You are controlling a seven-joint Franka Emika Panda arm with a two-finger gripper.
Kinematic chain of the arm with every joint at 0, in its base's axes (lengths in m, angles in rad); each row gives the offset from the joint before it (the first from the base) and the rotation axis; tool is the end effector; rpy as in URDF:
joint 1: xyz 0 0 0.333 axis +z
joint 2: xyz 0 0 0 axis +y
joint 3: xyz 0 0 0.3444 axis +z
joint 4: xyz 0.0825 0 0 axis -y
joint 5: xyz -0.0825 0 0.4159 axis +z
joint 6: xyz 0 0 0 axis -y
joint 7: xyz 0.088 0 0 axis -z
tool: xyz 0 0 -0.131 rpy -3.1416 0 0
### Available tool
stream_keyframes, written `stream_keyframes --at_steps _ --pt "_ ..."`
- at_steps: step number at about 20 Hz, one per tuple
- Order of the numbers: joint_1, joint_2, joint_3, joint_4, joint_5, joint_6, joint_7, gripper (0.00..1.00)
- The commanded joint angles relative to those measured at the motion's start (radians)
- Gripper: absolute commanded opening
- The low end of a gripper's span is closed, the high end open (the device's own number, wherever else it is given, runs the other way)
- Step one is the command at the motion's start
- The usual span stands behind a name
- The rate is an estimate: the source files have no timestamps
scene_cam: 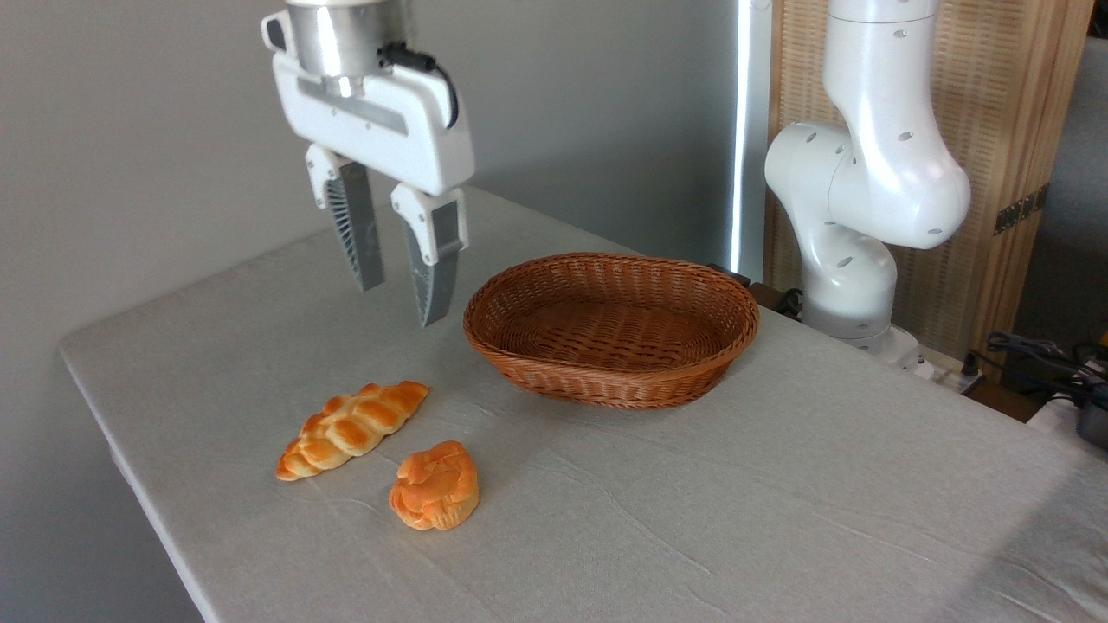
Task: Put bread into the basket
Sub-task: 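Move the open gripper down over the braided bread roll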
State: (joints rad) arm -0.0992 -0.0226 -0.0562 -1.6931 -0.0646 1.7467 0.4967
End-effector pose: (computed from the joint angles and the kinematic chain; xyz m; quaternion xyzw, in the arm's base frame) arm 0.5861 -0.0996 0.5962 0.9476 -0.3157 0.0428 0.0244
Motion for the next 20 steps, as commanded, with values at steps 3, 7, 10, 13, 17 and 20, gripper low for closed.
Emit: stream_keyframes --at_steps 3,7,10,13,17,20 --pt "-0.043 0.001 -0.028 -0.262 -0.015 0.343 -0.165 1.0" --pt "-0.06 0.067 -0.047 -0.292 -0.078 0.49 -0.172 1.0" --pt "-0.06 0.104 -0.073 -0.292 -0.073 0.539 -0.168 1.0" --pt "-0.06 0.127 -0.091 -0.292 -0.086 0.612 -0.172 1.0" --pt "-0.06 0.135 -0.106 -0.324 -0.072 0.628 -0.156 1.0" --pt "-0.06 0.142 -0.122 -0.336 -0.028 0.629 -0.155 1.0"
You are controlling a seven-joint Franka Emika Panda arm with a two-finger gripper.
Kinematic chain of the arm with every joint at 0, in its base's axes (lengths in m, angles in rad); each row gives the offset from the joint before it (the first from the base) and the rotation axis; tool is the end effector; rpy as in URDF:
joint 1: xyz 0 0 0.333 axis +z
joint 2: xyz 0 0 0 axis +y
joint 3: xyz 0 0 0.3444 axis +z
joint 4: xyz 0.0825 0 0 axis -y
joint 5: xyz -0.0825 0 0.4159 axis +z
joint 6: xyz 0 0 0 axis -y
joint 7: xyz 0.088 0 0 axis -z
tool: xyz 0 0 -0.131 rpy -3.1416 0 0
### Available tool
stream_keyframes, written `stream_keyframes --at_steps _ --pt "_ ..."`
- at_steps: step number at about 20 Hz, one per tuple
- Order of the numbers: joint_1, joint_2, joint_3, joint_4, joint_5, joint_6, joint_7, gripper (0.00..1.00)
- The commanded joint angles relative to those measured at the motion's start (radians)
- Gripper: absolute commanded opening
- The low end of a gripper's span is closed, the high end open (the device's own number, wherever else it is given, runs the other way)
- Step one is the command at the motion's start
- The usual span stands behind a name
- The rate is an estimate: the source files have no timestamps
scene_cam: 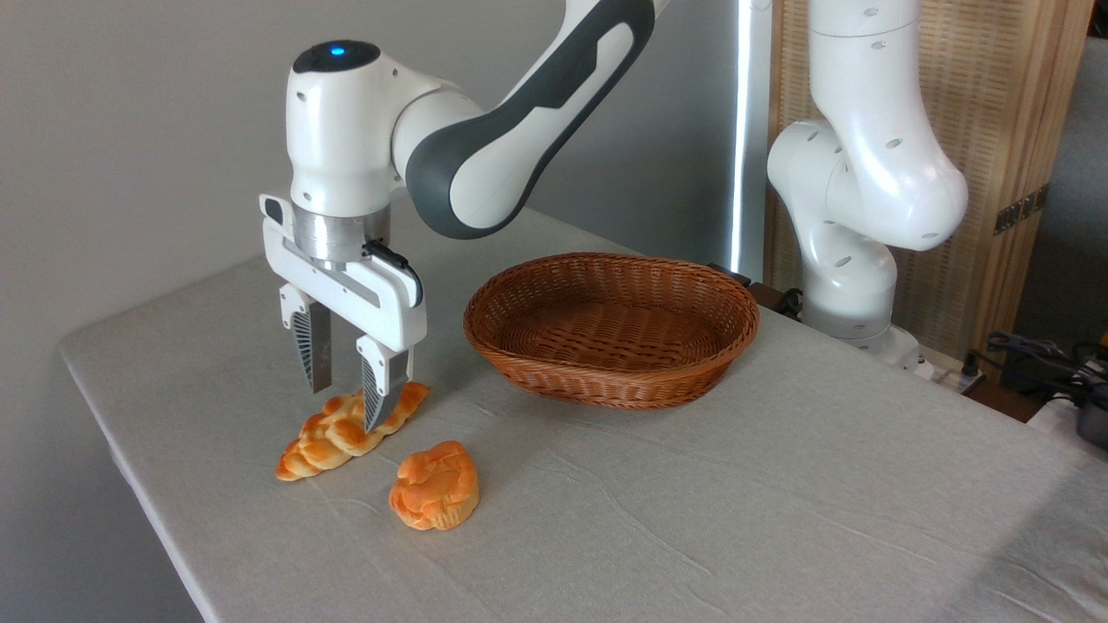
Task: Put bread into the basket
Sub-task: 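Close the gripper on the braided bread roll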
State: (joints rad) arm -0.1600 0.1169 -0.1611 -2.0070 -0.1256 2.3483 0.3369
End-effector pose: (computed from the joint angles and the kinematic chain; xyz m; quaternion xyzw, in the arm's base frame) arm 0.6013 -0.2019 0.4102 0.9510 -0.2821 0.1126 0.0577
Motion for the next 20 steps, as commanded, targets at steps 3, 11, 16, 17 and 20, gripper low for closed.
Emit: stream_keyframes --at_steps 3,11,16,17,20 --pt "0.0 0.029 -0.024 -0.026 0.043 0.036 0.002 1.0" --pt "0.011 0.038 -0.035 -0.026 0.044 0.04 0.051 0.21" --pt "0.013 0.036 -0.035 -0.026 0.044 0.022 0.062 0.19" --pt "0.013 0.036 -0.035 -0.026 0.044 0.022 0.062 0.19" --pt "0.014 0.027 -0.023 -0.022 0.044 0.007 0.063 0.19"
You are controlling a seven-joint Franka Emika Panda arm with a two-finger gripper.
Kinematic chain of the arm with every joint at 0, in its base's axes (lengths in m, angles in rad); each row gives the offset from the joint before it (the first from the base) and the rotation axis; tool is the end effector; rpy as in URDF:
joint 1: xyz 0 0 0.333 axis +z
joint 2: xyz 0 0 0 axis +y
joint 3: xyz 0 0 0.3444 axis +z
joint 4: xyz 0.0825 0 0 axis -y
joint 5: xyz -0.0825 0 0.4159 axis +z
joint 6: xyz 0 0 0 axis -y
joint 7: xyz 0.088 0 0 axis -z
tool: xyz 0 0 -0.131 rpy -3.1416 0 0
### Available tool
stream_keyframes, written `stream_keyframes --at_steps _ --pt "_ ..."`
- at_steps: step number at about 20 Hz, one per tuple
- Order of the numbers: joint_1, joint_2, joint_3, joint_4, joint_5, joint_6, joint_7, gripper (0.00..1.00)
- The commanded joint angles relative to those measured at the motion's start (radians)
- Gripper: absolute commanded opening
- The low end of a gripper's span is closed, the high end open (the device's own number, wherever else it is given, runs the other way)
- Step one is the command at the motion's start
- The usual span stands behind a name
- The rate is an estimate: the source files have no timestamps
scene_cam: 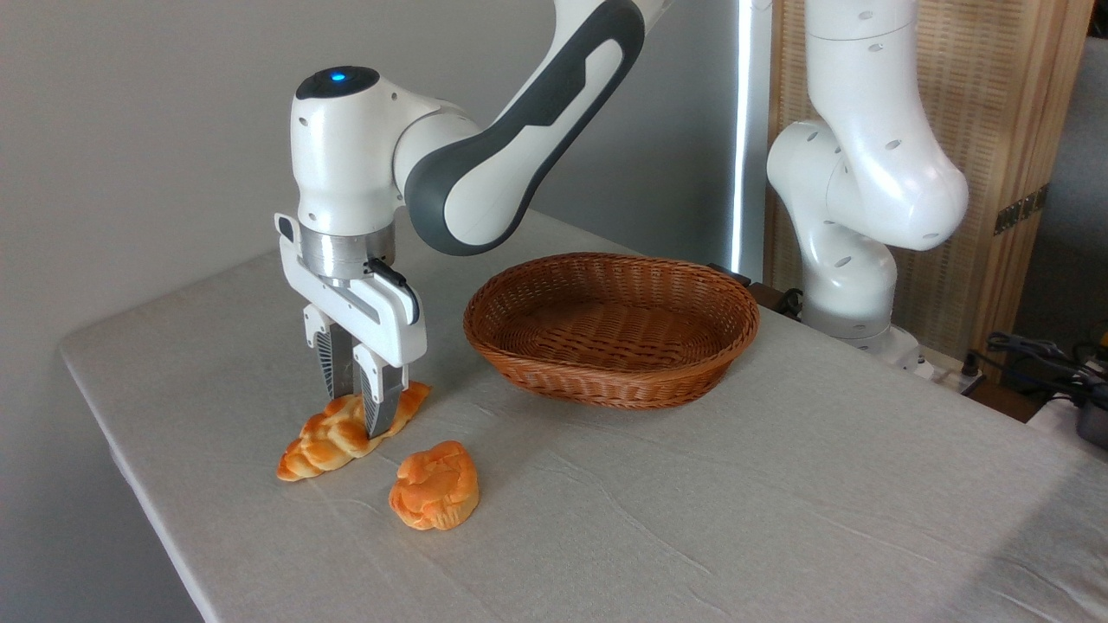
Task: Put bread into the basket
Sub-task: 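Close the gripper on the braided bread roll, then lift the braided roll and carry it over the wicker basket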
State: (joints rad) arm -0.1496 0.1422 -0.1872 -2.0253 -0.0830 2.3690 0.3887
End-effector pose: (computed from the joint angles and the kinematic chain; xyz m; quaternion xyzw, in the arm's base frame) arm 0.5977 -0.2090 0.3877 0.9390 -0.3255 0.1025 0.0422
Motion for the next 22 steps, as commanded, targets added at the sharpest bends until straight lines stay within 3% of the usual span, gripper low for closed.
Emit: stream_keyframes --at_steps 1,6,9,13,16,18,20,22 --pt "0.014 -0.006 0.006 0.005 -0.001 -0.049 0.016 0.19" --pt "0.035 -0.052 0.008 0.063 -0.003 -0.204 0.027 0.14" --pt "0.036 -0.09 0.043 0.156 -0.029 -0.376 0.062 0.14" --pt "0.036 -0.166 0.084 0.234 -0.058 -0.506 0.062 0.14" --pt "0.035 -0.274 0.109 0.189 -0.051 -0.664 0.161 0.16" --pt "0.024 -0.344 0.097 0.114 -0.044 -0.77 0.267 0.28" --pt "-0.011 -0.4 0.089 0.036 -0.031 -0.772 0.294 0.3" --pt "-0.059 -0.443 0.089 -0.054 0.009 -0.774 0.286 0.43"
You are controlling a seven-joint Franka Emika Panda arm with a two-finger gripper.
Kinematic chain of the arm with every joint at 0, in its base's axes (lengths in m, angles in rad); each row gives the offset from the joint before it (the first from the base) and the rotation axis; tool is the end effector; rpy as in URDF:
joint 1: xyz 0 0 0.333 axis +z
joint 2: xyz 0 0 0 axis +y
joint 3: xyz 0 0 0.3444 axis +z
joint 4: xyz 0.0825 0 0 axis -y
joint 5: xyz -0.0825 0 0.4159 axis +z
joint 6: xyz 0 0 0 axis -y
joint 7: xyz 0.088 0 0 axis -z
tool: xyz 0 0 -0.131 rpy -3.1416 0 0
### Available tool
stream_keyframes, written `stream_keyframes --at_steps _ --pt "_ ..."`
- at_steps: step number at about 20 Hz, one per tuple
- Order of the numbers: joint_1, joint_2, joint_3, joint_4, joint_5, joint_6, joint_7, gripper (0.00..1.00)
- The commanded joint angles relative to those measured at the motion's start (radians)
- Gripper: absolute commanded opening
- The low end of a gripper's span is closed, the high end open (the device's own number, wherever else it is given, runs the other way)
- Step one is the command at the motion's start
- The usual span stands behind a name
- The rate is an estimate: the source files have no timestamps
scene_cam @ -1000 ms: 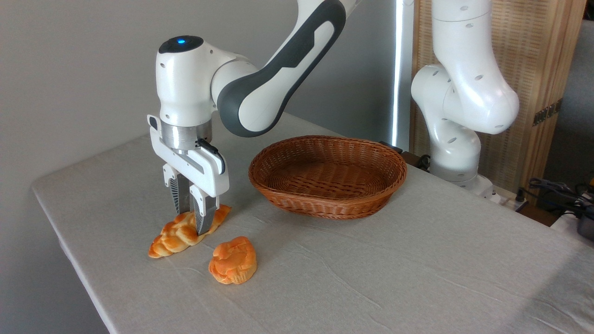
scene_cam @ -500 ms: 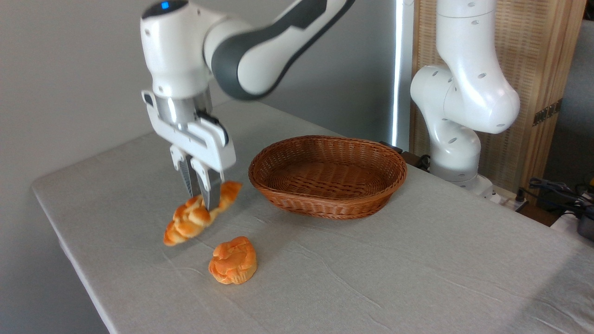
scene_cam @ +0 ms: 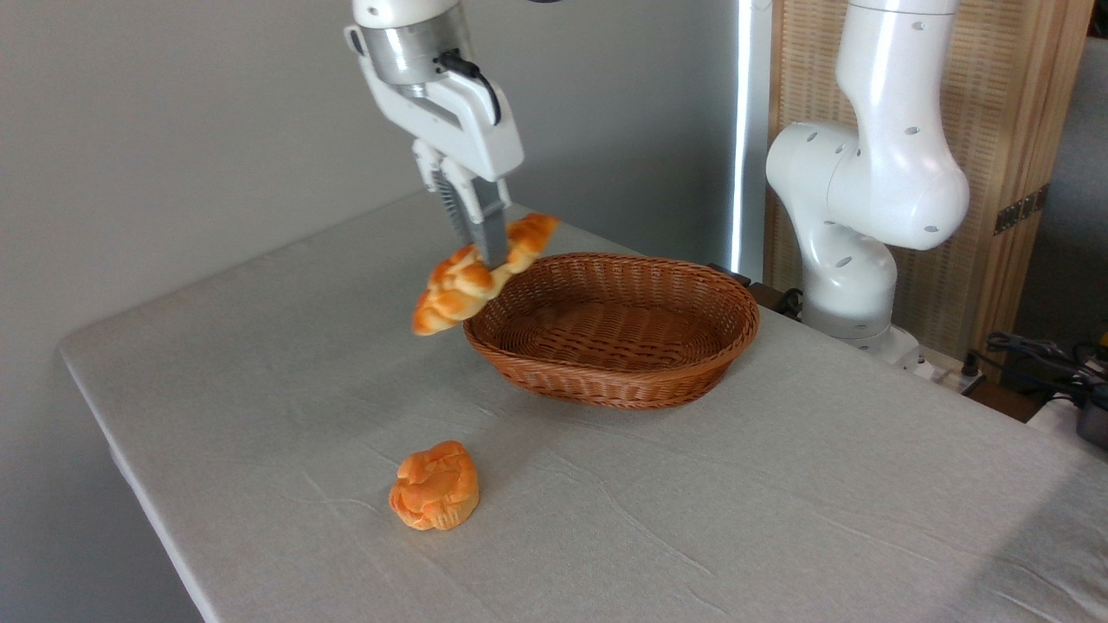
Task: Put bread into the basket
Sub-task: 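Lift the braided roll and carry it over the wicker basket, then lower the roll into the basket and open the gripper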
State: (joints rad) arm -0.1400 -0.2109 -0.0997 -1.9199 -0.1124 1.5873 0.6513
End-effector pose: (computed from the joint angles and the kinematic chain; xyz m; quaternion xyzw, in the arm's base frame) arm 0.4850 -0.1374 0.5707 0.9024 -0.4241 -0.0505 0.0572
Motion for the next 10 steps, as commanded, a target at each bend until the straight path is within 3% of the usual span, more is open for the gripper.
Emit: stream_keyframes --at_steps 1,2,5,10 --pt "-0.085 -0.094 0.002 -0.187 0.04 0.01 0.019 0.57" --pt "-0.105 -0.093 -0.001 -0.204 0.04 0.01 0.007 0.75" --pt "-0.134 -0.09 -0.003 -0.249 0.04 0.01 -0.065 1.0" --pt "-0.135 -0.081 -0.002 -0.252 0.03 0.036 -0.084 1.0"
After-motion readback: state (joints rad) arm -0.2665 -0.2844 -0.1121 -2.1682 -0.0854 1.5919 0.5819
